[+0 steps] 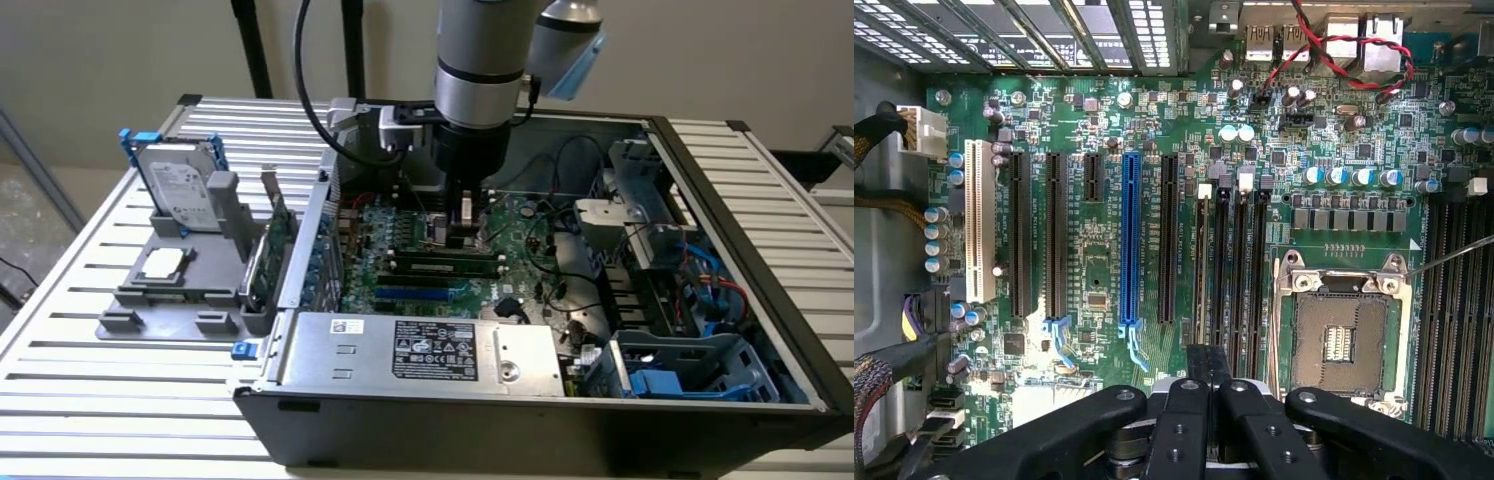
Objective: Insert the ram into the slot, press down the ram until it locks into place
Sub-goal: 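Press down the ram until it locks into place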
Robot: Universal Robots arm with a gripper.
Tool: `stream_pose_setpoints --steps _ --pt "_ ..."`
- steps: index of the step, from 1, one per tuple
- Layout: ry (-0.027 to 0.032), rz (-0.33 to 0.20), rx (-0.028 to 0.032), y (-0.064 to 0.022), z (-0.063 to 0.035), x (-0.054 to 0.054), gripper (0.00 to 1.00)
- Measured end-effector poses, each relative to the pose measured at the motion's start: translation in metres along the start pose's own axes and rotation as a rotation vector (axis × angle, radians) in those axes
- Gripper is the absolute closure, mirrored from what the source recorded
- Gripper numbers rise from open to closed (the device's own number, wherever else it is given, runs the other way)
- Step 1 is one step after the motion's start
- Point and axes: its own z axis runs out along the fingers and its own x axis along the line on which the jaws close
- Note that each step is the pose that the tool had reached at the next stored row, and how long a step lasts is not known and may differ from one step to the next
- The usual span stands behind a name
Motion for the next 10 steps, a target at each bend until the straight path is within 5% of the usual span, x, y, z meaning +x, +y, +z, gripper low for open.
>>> stream_pose_setpoints --steps 10 --pt "0.0000 0.000 0.0001 0.0001 0.0000 0.0001 0.89"
